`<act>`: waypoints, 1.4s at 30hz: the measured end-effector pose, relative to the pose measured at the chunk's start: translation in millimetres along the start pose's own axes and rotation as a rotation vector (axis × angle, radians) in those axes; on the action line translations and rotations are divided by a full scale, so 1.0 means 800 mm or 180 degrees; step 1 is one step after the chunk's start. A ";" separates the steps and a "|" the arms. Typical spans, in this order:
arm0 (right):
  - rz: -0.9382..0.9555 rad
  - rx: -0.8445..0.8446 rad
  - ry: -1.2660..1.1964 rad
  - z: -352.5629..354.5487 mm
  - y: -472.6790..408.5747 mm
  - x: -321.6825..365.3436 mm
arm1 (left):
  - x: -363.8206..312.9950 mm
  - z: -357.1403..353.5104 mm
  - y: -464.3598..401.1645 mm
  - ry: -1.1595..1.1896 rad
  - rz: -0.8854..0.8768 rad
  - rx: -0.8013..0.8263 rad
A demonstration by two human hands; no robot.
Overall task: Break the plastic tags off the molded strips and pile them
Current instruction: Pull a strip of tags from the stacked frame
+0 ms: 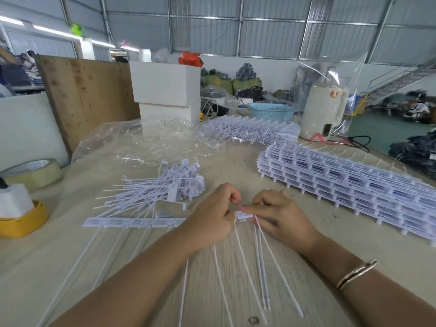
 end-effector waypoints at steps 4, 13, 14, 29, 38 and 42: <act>-0.0046 -0.0273 0.0043 0.010 0.000 -0.005 | 0.021 -0.006 0.001 -0.0641 0.0229 0.0421; -0.0801 0.0340 -0.1099 -0.011 0.000 -0.030 | 0.026 -0.012 0.000 -0.0109 0.0154 0.0503; -0.0941 0.0355 -0.1361 -0.012 0.000 -0.034 | 0.023 -0.012 -0.001 -0.0130 0.0099 0.0479; -0.2187 0.0011 -0.1902 0.009 0.025 -0.097 | 0.027 -0.011 0.008 0.0389 0.0250 0.0471; -0.1659 0.1207 -0.1719 -0.035 0.022 -0.069 | 0.035 0.002 0.007 -0.0251 0.0435 0.0291; -0.1390 0.1077 -0.1583 -0.031 0.016 -0.059 | 0.027 0.002 0.005 -0.0312 0.0327 0.0298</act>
Point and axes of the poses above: each hand's wrist, its own y-axis away from the middle knuckle, its own z-axis out of the back of the hand, x = y × z, the point moved 9 cm from there along -y, towards the middle knuckle, and after that the axes turned 6 degrees about -z, right-handed, at the moved point
